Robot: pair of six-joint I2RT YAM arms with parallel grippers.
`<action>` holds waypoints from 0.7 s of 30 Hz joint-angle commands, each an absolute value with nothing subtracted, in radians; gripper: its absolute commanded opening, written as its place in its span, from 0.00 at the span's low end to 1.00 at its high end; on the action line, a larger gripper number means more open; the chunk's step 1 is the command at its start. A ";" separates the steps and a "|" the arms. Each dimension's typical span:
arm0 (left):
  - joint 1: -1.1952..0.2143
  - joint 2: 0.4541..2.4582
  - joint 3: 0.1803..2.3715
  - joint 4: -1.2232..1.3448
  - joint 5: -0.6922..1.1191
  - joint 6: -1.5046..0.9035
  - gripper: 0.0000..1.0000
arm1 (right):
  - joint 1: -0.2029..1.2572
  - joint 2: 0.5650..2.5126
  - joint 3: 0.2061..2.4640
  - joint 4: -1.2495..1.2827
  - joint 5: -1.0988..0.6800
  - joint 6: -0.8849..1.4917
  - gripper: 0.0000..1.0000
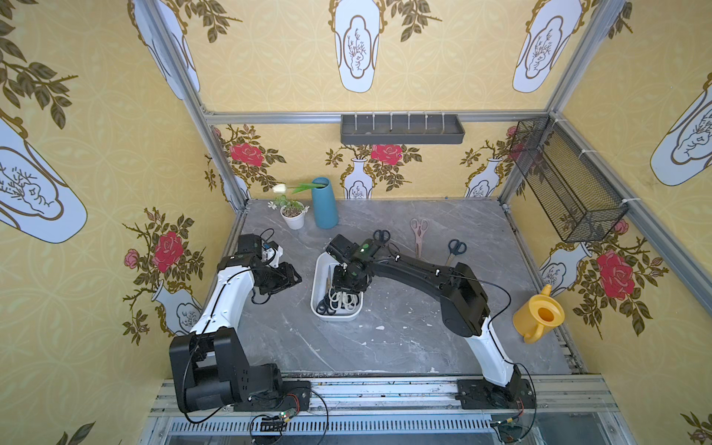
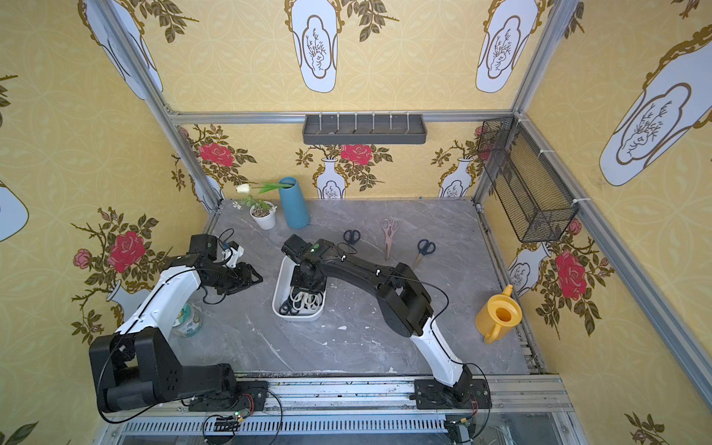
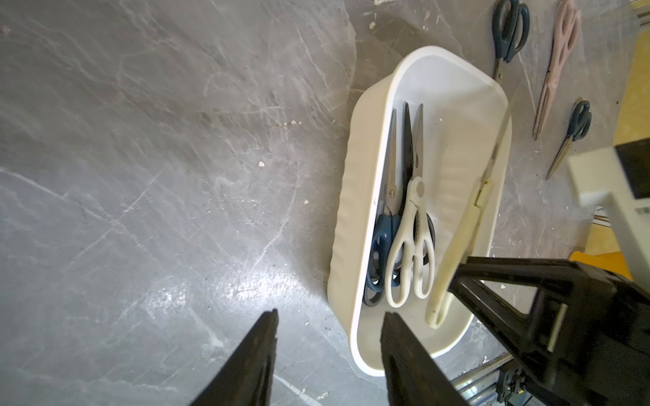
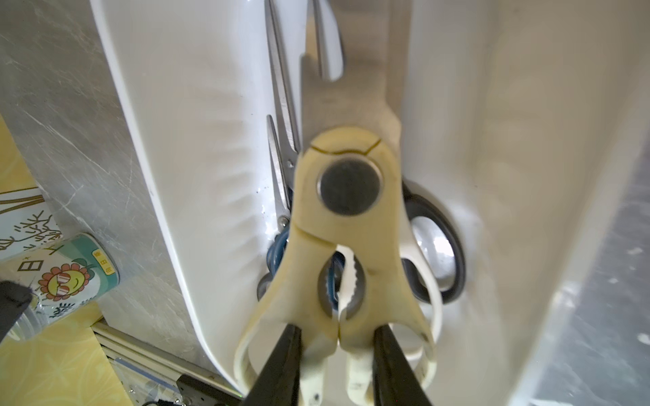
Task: Put the scissors into the storage box
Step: Place the scissors in the storage box.
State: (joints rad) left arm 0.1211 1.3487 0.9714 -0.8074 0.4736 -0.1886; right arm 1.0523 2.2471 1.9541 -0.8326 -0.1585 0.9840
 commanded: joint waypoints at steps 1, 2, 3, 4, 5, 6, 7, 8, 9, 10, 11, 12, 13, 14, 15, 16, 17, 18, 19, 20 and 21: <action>0.121 1.361 0.974 -0.798 0.513 -0.202 0.54 | 1.054 2.300 1.993 -0.815 -0.164 1.009 0.24; 0.121 1.366 0.973 -0.797 0.524 -0.206 0.54 | 1.055 2.318 2.002 -0.817 -0.164 1.013 0.24; 0.120 1.369 0.975 -0.797 0.533 -0.208 0.54 | 1.056 2.334 2.008 -0.819 -0.164 1.015 0.24; 0.120 1.373 0.977 -0.797 0.542 -0.213 0.53 | 1.057 2.350 2.013 -0.817 -0.169 1.018 0.24; 0.120 1.378 0.978 -0.797 0.550 -0.214 0.53 | 1.058 2.361 2.018 -0.812 -0.176 1.020 0.24; 0.120 1.381 0.982 -0.797 0.556 -0.215 0.53 | 1.061 2.374 2.027 -0.805 -0.184 1.019 0.25; 0.118 1.385 0.985 -0.796 0.558 -0.216 0.53 | 1.065 2.385 2.039 -0.802 -0.188 1.021 0.25; 0.117 1.388 0.986 -0.797 0.559 -0.216 0.53 | 1.069 2.395 2.049 -0.802 -0.191 1.021 0.26; 0.116 1.391 0.991 -0.797 0.561 -0.218 0.53 | 1.071 2.404 2.061 -0.805 -0.195 1.023 0.27; 0.115 1.392 0.992 -0.798 0.561 -0.221 0.53 | 1.074 2.410 2.072 -0.809 -0.192 1.023 0.30; 0.115 1.393 0.994 -0.797 0.564 -0.223 0.53 | 1.078 2.411 2.083 -0.817 -0.184 1.023 0.34; 0.115 1.393 0.995 -0.798 0.566 -0.223 0.53 | 1.080 2.410 2.084 -0.823 -0.175 1.023 0.37; 0.115 1.391 0.998 -0.801 0.563 -0.222 0.53 | 1.080 2.404 2.105 -0.832 -0.167 1.025 0.40; 0.115 1.389 1.003 -0.806 0.559 -0.220 0.53 | 1.081 2.394 2.119 -0.843 -0.154 1.028 0.43; 0.115 1.385 1.007 -0.811 0.553 -0.217 0.53 | 1.080 2.379 2.123 -0.847 -0.140 1.033 0.45; 0.115 1.379 1.012 -0.818 0.545 -0.210 0.53 | 1.079 2.359 2.126 -0.848 -0.124 1.035 0.48; 0.115 1.373 1.016 -0.823 0.538 -0.203 0.53 | 1.078 2.342 2.129 -0.851 -0.110 1.037 0.51; 0.115 1.366 1.020 -0.827 0.529 -0.196 0.53 | 1.079 2.319 2.133 -0.853 -0.094 1.038 0.52; 0.115 1.361 1.024 -0.829 0.518 -0.188 0.53 | 1.078 2.295 2.138 -0.860 -0.076 1.037 0.53; 0.115 1.356 1.030 -0.831 0.508 -0.180 0.53 | 1.078 2.274 2.141 -0.871 -0.057 1.040 0.54; 0.115 1.354 1.039 -0.834 0.495 -0.171 0.53 | 1.079 2.248 2.142 -0.879 -0.035 1.044 0.54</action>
